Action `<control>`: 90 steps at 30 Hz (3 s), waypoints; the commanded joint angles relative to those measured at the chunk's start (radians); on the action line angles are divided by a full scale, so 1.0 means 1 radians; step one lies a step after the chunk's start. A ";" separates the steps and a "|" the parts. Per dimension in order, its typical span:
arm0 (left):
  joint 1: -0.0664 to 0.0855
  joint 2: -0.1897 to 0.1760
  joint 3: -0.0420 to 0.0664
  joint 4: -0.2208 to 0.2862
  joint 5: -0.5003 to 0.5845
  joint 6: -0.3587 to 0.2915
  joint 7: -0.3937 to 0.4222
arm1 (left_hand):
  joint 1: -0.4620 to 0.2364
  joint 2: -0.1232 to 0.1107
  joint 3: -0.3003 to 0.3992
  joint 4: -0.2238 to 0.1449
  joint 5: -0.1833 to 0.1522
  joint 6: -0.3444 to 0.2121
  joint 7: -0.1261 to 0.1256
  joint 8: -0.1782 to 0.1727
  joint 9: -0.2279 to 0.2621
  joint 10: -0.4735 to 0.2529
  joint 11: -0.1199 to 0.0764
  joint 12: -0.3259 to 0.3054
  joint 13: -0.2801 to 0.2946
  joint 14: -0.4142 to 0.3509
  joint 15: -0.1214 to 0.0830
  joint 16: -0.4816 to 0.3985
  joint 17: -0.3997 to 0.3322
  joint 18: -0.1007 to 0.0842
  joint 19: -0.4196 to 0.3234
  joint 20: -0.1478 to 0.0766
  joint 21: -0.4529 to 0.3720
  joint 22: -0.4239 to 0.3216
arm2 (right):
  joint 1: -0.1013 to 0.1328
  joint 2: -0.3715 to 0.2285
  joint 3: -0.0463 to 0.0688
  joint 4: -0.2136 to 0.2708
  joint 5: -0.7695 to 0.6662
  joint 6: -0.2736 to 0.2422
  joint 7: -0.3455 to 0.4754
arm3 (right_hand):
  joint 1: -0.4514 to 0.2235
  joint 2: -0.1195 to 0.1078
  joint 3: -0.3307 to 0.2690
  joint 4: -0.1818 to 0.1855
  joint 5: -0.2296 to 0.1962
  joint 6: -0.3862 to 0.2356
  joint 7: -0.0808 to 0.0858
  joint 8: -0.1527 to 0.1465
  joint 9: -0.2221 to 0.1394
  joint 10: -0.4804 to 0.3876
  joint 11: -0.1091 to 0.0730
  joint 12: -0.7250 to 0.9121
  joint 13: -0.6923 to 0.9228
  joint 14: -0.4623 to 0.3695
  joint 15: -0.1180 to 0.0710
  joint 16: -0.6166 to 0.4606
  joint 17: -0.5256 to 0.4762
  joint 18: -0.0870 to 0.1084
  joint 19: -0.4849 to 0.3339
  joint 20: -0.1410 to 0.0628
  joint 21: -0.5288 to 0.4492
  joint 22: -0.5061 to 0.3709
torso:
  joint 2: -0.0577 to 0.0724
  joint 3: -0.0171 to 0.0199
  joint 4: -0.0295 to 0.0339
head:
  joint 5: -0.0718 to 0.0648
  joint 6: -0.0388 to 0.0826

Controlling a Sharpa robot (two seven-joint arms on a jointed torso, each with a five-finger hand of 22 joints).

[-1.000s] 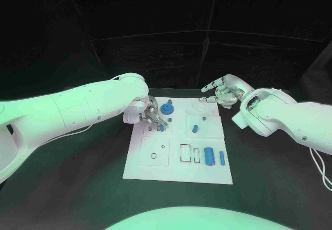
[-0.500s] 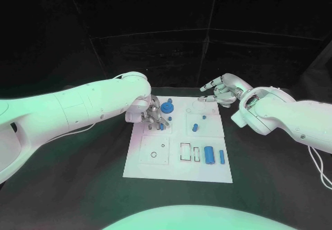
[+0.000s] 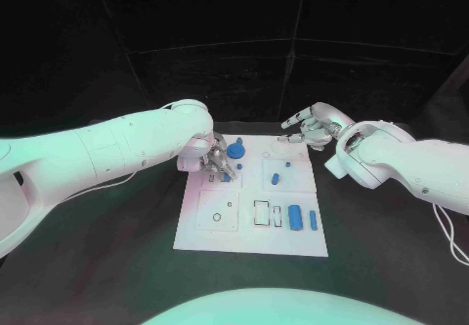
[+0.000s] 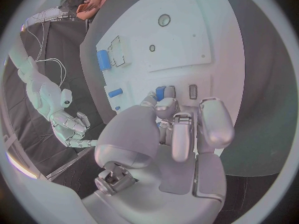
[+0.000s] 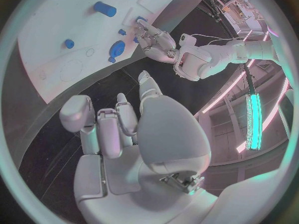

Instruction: Assemble the parts on the task board

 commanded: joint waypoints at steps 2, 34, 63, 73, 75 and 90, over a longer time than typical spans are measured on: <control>0.000 0.000 -0.001 0.000 0.008 0.006 0.021 | 0.047 -0.006 0.099 -0.049 0.037 -0.013 0.008 -0.009 -0.002 -0.013 0.004 -0.011 -0.009 0.099 -0.004 0.001 0.251 -0.015 -0.010 -0.001 0.003 0.000 | 0.002 0.002 0.001 -0.001 -0.004 0.013 -0.001 | -0.005 0.005 -0.004 0.000 0.002 0.007 -0.002 0.004 0.001 0.001 -0.004 0.003 0.001 0.054 -0.007 -0.004 0.035 0.010 -0.003 -0.001 -0.006 0.000 | 0.000 0.0000 -0.0001 | 0.000 -0.001; -0.012 -0.129 -0.001 0.139 0.007 -0.215 0.089 | -0.176 -0.199 0.672 -0.146 0.045 -0.022 0.012 0.061 0.051 0.002 0.008 -0.022 -0.043 0.099 0.001 0.000 0.248 -0.013 -0.012 0.007 -0.006 -0.002 | 0.002 0.002 0.000 -0.006 -0.004 0.019 0.001 | -0.007 0.006 -0.007 0.002 0.003 0.008 -0.002 0.005 0.001 0.001 -0.004 0.003 0.000 0.054 -0.007 -0.005 0.035 0.010 -0.002 -0.001 -0.007 -0.001 | 0.001 0.0005 -0.0011 | 0.004 -0.008; -0.027 -0.091 -0.002 0.089 -0.029 -0.134 0.023 | -0.185 -0.199 0.681 -0.145 0.044 -0.024 0.012 0.064 0.053 0.002 0.009 -0.023 -0.045 0.099 0.001 0.000 0.249 -0.014 -0.010 0.006 -0.003 0.004 | 0.002 0.003 0.000 0.007 -0.021 0.013 0.002 | -0.011 0.008 -0.010 0.006 0.004 0.009 -0.002 0.005 0.001 -0.003 -0.005 -0.003 -0.006 0.053 -0.007 -0.007 0.031 0.012 -0.007 -0.001 -0.013 -0.012 | 0.000 0.0001 0.0000 | 0.007 -0.015; -0.028 -0.092 -0.002 0.084 -0.030 -0.118 0.011 | -0.186 -0.200 0.681 -0.145 0.044 -0.024 0.012 0.065 0.054 0.002 0.009 -0.023 -0.045 0.099 0.001 0.000 0.249 -0.015 -0.010 0.006 -0.002 0.007 | 0.002 0.005 0.000 -0.003 0.010 -0.032 0.041 | 0.057 0.038 -0.039 0.041 0.017 0.040 0.001 0.029 0.003 -0.298 0.007 -0.558 -0.473 0.102 0.020 0.128 0.263 0.083 -0.229 0.023 -0.380 -0.515 | 0.000 -0.0002 -0.0006 | 0.010 -0.017; -0.028 -0.091 -0.002 0.085 -0.030 -0.115 0.011 | -0.186 -0.200 0.681 -0.145 0.044 -0.024 0.012 0.065 0.054 0.002 0.009 -0.023 -0.045 0.099 0.001 0.000 0.249 -0.015 -0.010 0.006 -0.002 0.007 | 0.002 0.006 0.000 -0.005 0.019 -0.041 0.051 | 0.073 0.040 -0.047 0.053 0.018 0.041 0.005 0.030 0.002 -0.302 0.007 -0.603 -0.522 0.102 0.022 0.128 0.263 0.084 -0.228 0.024 -0.429 -0.546 | 0.001 0.0002 -0.0005 | 0.008 -0.017; -0.028 -0.090 -0.002 0.084 -0.029 -0.092 0.008 | -0.187 -0.201 0.682 -0.146 0.044 -0.024 0.012 0.066 0.054 0.003 0.009 -0.022 -0.045 0.098 0.002 0.000 0.248 -0.015 -0.009 0.006 -0.001 0.008 | 0.002 0.010 0.000 -0.020 0.108 -0.084 0.112 | 0.145 0.049 -0.077 0.100 0.027 -0.002 0.045 0.032 0.003 -0.417 0.061 -0.899 -0.862 -0.081 0.073 -0.088 0.137 0.078 -0.316 0.073 -0.757 -0.740 | 0.001 0.0007 -0.0002 | 0.006 -0.020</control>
